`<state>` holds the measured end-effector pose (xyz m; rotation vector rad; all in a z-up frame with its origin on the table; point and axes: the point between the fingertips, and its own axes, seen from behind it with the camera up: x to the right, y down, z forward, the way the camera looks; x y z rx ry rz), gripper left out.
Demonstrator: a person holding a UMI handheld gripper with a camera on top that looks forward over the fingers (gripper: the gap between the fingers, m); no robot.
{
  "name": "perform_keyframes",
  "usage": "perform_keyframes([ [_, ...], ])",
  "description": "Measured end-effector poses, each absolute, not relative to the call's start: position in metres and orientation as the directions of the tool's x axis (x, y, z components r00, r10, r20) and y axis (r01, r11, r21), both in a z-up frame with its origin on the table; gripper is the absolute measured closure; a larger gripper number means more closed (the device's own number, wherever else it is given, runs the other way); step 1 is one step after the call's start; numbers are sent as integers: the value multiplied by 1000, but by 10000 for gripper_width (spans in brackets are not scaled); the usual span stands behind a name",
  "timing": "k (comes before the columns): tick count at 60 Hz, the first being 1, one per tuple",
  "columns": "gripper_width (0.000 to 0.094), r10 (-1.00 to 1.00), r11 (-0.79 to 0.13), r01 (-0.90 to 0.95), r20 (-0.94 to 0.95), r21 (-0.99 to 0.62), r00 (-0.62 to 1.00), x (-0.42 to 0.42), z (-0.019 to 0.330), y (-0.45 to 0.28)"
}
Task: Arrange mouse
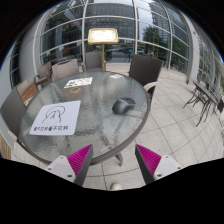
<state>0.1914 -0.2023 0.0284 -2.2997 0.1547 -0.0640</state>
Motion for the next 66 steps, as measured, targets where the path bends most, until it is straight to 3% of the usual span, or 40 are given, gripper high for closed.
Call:
perform_keyframes([
  [31, 73, 30, -735, 18, -6, -678, 1000, 241, -4, -5],
  [43, 126, 98, -741, 55, -27, -670, 995, 228, -5, 47],
  [50, 241, 112, -747, 77, -11, -661, 994, 223, -8, 63],
  [55, 245, 100, -752, 58, -27, -656, 995, 218, -8, 70],
  [61, 322, 86, -759, 66, 0, -647, 996, 221, -13, 75],
  [66, 451, 61, -761, 71, 38, -645, 997, 228, -17, 76],
])
